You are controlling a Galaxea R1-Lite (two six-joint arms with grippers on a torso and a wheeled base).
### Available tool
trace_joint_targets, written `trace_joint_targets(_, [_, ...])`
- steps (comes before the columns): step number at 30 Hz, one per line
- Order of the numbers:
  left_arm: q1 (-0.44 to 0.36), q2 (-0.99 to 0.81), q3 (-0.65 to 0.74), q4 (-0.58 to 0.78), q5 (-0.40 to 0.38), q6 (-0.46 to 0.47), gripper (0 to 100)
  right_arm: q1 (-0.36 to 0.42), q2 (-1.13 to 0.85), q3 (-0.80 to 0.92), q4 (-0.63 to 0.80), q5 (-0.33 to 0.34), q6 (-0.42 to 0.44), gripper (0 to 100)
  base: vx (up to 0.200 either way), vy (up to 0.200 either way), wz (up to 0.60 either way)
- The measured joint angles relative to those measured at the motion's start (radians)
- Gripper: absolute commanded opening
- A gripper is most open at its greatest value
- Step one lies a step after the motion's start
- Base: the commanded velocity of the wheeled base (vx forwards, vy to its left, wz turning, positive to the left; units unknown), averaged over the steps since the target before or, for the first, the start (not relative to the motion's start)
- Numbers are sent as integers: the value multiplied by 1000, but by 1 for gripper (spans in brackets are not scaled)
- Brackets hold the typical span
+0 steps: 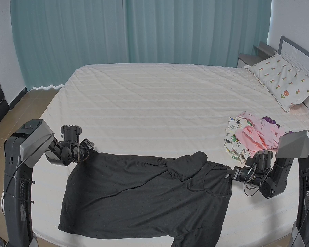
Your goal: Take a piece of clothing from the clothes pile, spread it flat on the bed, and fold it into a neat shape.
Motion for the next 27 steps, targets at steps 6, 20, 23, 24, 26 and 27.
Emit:
trace_joint_targets(6, [6,33,-32,26,8,16,0,0,0,-6,-1,0,4,0,0,0,0])
trace_joint_targets(20, [18,81,-190,20,161,-56,0,-13,1,-59,-16,-13,56,0,0,0,0])
trace_joint_targets(23, [23,87,-211,19,166,-65,0,-22,7,-83,-17,-18,57,0,0,0,0])
trace_joint_targets(24, [25,89,-214,19,166,-65,0,-24,11,-96,-17,-21,58,0,0,0,0])
trace_joint_targets(26, [28,93,-220,18,168,-65,0,-27,23,-126,-19,-41,59,0,0,0,0])
trace_joint_targets(27, [29,93,-221,19,168,-65,0,-27,24,-130,-20,-46,59,0,0,0,0])
